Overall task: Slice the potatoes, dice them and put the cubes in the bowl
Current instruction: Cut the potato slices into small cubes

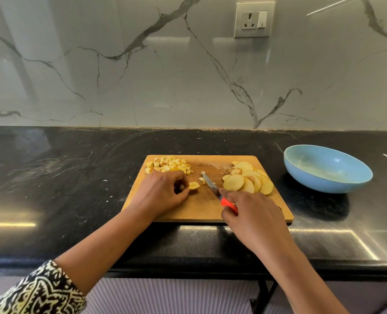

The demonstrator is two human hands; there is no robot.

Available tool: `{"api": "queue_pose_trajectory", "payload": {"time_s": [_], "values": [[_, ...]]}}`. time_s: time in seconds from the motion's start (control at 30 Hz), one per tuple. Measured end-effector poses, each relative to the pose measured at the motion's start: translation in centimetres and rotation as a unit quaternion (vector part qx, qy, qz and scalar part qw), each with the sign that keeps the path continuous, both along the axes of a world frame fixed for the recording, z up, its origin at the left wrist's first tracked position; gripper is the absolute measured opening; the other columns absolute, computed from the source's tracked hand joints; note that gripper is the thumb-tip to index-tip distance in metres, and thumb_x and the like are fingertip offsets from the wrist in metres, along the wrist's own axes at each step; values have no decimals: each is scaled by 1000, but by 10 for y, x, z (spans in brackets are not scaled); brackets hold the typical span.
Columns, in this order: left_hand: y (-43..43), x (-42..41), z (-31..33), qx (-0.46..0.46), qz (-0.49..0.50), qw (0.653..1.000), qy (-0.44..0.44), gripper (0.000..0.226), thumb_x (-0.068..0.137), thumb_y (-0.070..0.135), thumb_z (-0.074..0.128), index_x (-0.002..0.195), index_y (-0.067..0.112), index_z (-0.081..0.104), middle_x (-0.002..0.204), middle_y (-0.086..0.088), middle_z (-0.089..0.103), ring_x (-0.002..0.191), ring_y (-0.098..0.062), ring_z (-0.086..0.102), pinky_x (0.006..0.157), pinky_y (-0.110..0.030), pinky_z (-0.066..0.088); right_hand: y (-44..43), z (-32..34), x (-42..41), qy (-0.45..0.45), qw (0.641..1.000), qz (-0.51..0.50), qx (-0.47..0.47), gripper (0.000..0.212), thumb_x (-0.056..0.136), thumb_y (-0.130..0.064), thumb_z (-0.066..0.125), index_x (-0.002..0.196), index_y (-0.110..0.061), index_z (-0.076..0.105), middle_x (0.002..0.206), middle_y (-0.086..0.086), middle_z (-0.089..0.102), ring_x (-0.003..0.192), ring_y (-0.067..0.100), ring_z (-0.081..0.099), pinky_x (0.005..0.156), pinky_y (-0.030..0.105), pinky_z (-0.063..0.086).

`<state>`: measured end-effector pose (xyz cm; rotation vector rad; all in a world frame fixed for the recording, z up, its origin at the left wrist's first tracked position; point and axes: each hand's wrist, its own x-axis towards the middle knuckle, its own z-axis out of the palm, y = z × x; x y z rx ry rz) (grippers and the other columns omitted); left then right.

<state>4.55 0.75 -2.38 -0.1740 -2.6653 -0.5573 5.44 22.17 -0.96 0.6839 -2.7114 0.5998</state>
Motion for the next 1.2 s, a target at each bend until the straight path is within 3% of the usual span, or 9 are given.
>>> {"api": "queue_pose_trajectory", "payload": {"time_s": [0.2,0.47,0.67,0.83,1.03,1.2], "values": [[-1,0,0,-8,-2,1000,-15,30,86,32,66,115,25,62,106,6,69,94,-6,64,84,-25,53,1,-4,3,1,1000,6,-3,44,95,-36,46,139,-40,44,101,-14,67,73,4,51,51,13,29],[5,-4,-1,-35,10,999,-18,41,87,48,60,124,30,61,107,6,70,90,-7,63,81,-21,50,-3,-4,4,-8,1000,13,16,44,96,-37,47,140,-40,42,105,-16,66,86,6,57,65,20,43],[6,-5,-1,-32,0,999,-11,39,88,45,61,124,30,61,108,5,70,91,-7,63,83,-22,50,-5,-4,3,-7,1000,3,29,40,96,-36,46,136,-38,47,98,-13,66,83,6,58,67,22,47],[0,-2,1,21,-8,999,-27,47,81,45,69,125,30,60,115,7,67,98,-3,61,87,-17,49,0,-1,3,0,1000,-9,16,44,96,-36,46,140,-40,43,98,-14,66,76,5,54,56,19,35],[-3,-4,0,12,11,1000,-19,38,81,46,67,116,31,66,104,8,70,83,1,57,68,-5,38,-2,7,9,8,1000,24,17,45,97,-36,45,141,-41,40,93,-16,62,71,4,48,55,16,34],[0,-4,-1,3,9,1000,5,33,83,41,68,112,26,69,103,6,71,83,-3,61,75,-18,50,-6,13,15,15,999,34,29,43,97,-34,45,140,-39,42,102,-13,66,78,6,55,64,20,43]]}}
